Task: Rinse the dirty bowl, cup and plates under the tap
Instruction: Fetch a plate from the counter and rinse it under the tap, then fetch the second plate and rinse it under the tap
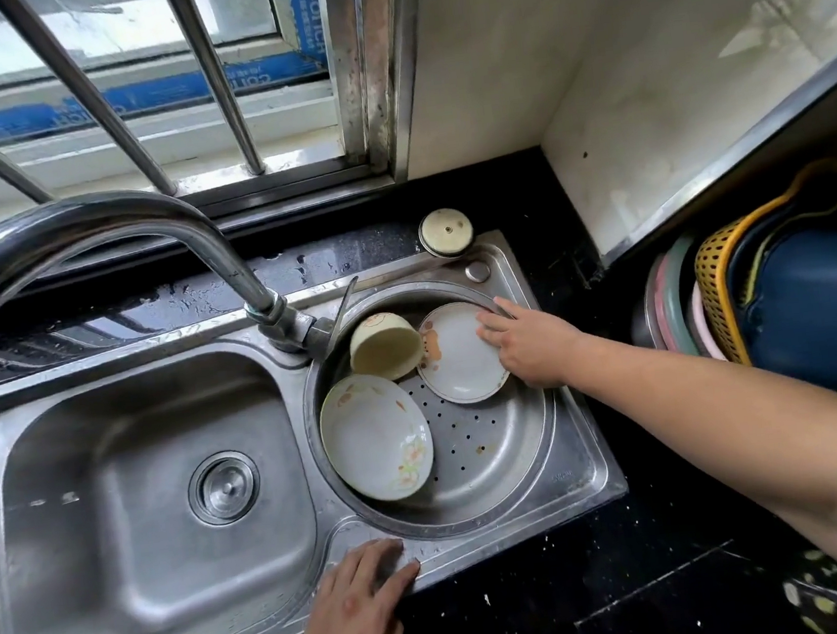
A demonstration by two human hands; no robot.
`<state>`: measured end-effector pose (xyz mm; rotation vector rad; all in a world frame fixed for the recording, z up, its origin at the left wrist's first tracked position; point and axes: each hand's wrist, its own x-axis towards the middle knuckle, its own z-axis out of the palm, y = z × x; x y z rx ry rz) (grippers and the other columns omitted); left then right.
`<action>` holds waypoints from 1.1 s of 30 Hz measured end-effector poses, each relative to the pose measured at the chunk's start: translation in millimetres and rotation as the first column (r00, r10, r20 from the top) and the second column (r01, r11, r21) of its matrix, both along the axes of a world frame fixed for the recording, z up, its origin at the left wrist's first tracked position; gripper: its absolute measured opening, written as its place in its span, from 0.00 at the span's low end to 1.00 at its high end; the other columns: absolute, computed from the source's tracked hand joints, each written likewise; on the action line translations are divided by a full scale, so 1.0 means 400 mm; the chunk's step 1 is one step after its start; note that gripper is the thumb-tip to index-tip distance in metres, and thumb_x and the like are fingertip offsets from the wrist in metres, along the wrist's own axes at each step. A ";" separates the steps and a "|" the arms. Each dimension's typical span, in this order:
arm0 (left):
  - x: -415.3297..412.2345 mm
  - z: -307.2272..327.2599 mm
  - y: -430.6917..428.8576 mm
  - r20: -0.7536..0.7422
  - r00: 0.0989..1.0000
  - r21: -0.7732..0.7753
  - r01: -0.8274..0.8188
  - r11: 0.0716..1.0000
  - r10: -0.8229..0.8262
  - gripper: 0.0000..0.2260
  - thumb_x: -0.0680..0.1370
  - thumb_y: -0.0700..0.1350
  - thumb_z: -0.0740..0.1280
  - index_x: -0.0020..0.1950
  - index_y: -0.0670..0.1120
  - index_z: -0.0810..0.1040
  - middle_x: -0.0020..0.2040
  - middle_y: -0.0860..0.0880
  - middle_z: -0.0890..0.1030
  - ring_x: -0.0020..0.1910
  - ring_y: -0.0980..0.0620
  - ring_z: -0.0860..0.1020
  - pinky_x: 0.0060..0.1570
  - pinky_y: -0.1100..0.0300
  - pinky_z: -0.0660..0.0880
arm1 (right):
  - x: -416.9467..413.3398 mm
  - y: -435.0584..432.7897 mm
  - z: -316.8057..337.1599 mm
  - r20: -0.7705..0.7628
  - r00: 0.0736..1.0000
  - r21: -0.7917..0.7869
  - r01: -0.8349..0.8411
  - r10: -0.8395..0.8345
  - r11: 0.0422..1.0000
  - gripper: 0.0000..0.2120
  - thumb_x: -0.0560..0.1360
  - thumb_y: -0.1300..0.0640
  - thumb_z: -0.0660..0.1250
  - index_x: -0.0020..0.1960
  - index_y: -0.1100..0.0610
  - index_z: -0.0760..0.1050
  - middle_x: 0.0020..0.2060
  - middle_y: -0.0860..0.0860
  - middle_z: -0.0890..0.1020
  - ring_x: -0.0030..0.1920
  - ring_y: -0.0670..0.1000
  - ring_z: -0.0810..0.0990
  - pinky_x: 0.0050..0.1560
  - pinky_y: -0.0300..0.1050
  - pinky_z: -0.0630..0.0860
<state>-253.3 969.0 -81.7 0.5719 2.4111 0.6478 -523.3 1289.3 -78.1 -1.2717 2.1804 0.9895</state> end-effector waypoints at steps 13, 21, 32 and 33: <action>-0.001 0.015 -0.010 -0.039 0.998 -0.019 0.052 0.998 -0.053 0.32 0.61 0.49 0.74 0.66 0.54 0.82 0.66 0.50 0.81 0.63 0.48 0.80 0.56 0.52 0.80 | 0.070 -0.008 -0.016 -0.019 0.985 0.085 0.171 -0.170 0.982 0.20 0.82 0.53 0.58 0.71 0.55 0.75 0.79 0.62 0.64 0.82 0.64 0.49 0.77 0.72 0.45; 0.003 0.039 -0.015 -0.085 0.995 -0.028 0.059 0.998 -0.061 0.29 0.70 0.47 0.64 0.73 0.51 0.77 0.74 0.49 0.75 0.71 0.47 0.75 0.69 0.48 0.76 | 0.272 -0.134 0.052 0.581 0.177 -0.390 0.917 -0.794 -0.081 0.18 0.80 0.57 0.60 0.67 0.55 0.80 0.71 0.52 0.75 0.75 0.50 0.66 0.78 0.47 0.59; 0.033 0.113 -0.054 0.059 0.948 0.004 0.312 0.950 -0.312 0.11 0.76 0.42 0.67 0.58 0.50 0.82 0.52 0.51 0.85 0.52 0.49 0.83 0.53 0.54 0.77 | 0.904 -0.300 0.123 0.896 -0.427 -0.044 0.186 -0.122 -0.982 0.13 0.79 0.60 0.62 0.42 0.53 0.83 0.38 0.49 0.86 0.33 0.49 0.82 0.35 0.43 0.77; 0.055 0.114 -0.050 0.099 0.925 0.009 0.368 0.930 -0.367 0.10 0.77 0.41 0.68 0.56 0.51 0.83 0.50 0.52 0.86 0.49 0.52 0.83 0.52 0.56 0.77 | 0.977 -0.316 0.129 0.889 -0.453 -0.008 0.128 -0.065 -0.992 0.12 0.79 0.62 0.62 0.41 0.55 0.82 0.37 0.51 0.85 0.32 0.49 0.80 0.33 0.42 0.74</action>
